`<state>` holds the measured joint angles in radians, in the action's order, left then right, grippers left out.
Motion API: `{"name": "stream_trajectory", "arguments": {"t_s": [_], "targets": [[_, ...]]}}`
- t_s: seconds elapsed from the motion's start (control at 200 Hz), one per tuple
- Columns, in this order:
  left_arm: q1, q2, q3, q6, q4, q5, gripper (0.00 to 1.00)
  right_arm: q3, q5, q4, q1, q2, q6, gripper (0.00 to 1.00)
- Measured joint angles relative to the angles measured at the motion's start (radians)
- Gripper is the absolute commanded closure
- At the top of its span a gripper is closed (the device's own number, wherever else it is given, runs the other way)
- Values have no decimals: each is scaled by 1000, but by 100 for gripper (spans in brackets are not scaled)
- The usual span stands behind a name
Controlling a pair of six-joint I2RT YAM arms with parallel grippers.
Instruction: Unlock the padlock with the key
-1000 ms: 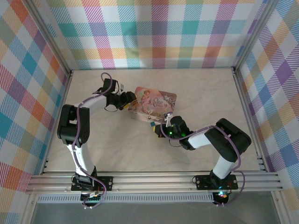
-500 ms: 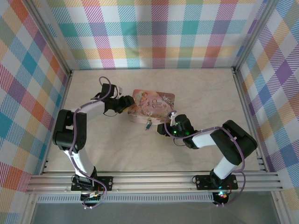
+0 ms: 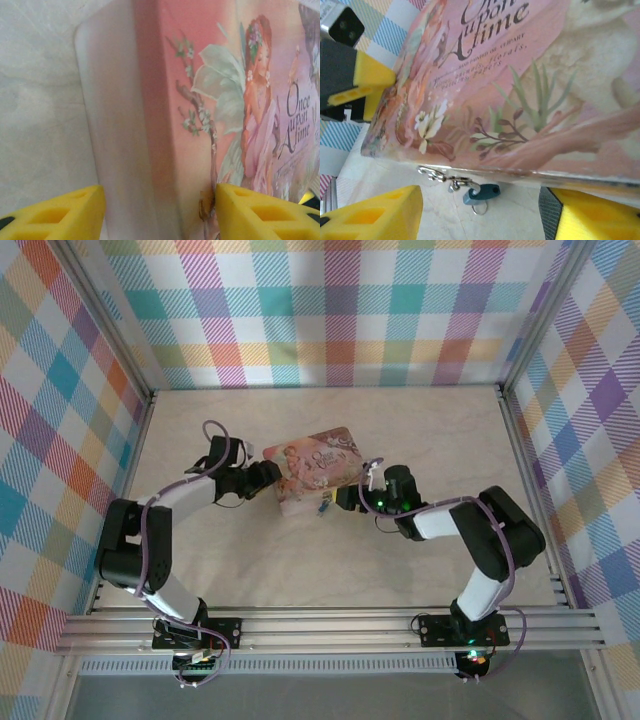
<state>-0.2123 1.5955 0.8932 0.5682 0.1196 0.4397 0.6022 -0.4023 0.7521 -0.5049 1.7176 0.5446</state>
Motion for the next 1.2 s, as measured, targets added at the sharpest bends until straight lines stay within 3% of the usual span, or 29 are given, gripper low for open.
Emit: {"name": "stream_trajectory", "arguments": {"t_s": [0.165, 0.41, 0.76, 1.2], "targets": [[-5, -30, -28, 19, 1, -8, 41, -21, -61, 77, 8, 6, -8, 27], [-11, -32, -28, 29, 1, -20, 41, -91, -117, 185, 2, 24, 24, 25], [-16, -35, -28, 42, 5, -34, 42, -55, -139, 325, -34, 184, 95, 29], [-22, -38, -27, 45, 8, -45, 42, -14, -160, 408, -38, 251, 129, 33]]}}
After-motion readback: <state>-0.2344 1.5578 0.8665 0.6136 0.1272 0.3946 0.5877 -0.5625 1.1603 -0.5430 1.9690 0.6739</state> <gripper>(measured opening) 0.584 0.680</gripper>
